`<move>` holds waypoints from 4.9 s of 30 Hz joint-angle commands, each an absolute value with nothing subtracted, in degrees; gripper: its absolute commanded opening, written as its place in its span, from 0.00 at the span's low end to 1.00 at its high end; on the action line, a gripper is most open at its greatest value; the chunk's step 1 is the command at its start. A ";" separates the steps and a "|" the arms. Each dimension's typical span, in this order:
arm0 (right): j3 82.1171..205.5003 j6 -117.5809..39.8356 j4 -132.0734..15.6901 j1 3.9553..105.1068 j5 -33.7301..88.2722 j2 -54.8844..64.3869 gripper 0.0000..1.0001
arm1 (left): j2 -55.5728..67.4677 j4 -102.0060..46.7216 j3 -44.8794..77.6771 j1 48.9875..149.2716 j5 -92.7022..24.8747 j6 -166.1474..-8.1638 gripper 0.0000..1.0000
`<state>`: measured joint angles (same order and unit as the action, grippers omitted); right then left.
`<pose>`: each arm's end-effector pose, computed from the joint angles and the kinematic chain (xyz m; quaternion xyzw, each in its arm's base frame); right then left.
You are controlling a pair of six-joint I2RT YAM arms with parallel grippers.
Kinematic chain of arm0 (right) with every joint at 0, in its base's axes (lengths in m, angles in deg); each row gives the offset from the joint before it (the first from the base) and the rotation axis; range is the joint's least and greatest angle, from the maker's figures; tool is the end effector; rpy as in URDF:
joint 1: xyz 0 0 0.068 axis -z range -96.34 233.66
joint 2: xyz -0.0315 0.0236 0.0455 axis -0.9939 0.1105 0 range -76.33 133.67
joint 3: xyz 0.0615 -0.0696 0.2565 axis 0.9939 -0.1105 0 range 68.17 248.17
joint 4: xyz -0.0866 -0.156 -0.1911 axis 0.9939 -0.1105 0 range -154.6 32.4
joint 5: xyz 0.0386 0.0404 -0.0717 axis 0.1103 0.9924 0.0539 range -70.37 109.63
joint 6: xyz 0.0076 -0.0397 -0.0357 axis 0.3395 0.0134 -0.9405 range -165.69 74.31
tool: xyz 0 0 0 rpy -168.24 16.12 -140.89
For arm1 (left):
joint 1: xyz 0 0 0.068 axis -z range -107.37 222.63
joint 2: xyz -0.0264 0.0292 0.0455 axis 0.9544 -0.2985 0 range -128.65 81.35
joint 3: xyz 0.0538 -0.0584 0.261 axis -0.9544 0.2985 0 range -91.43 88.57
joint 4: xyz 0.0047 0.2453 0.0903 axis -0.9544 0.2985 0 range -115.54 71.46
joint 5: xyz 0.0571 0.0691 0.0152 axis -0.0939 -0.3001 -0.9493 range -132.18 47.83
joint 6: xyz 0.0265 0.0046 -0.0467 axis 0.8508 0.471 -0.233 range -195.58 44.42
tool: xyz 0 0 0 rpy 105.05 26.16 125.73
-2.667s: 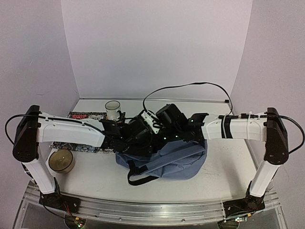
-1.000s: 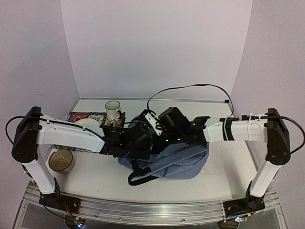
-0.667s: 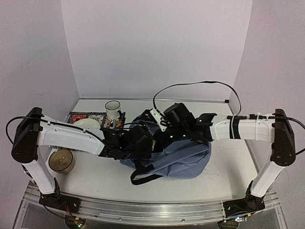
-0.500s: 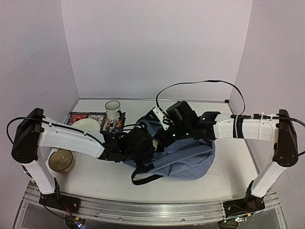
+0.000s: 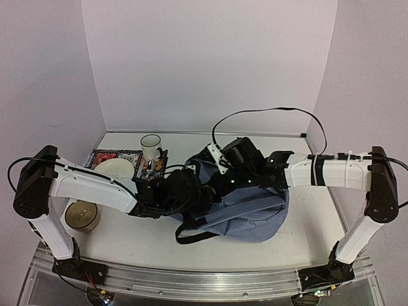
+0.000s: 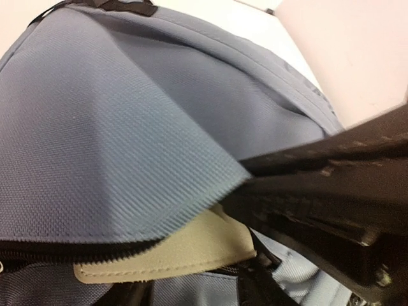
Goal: Pack the student bag
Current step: Adjust the pocket on the back of the student bag.
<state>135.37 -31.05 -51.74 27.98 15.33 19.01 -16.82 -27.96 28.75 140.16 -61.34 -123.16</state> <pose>0.2222 0.3208 0.2721 -0.2713 0.7845 0.2950 0.4731 0.1538 -0.3412 0.2067 0.0776 0.8781 -0.2987 0.3655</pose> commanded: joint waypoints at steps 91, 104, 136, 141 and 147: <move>140.44 -23.70 -41.78 26.15 29.70 23.57 0.00 | 2.76 -33.66 47.37 134.10 -62.66 -155.99 0.41; 143.69 -23.88 -41.78 26.12 30.49 25.78 0.00 | 0.86 -29.22 46.61 134.94 -56.53 -162.01 0.46; 138.22 -23.75 -41.12 25.91 34.53 22.82 0.00 | 4.25 -32.87 47.91 127.33 -54.35 -141.28 0.00; 140.25 -24.07 -41.65 25.32 35.91 23.76 0.00 | 1.40 -33.32 47.28 127.26 -53.83 -140.05 0.00; 143.04 -23.99 -42.39 23.12 38.15 26.33 0.00 | -3.88 -37.19 45.47 127.21 -54.93 -141.42 0.00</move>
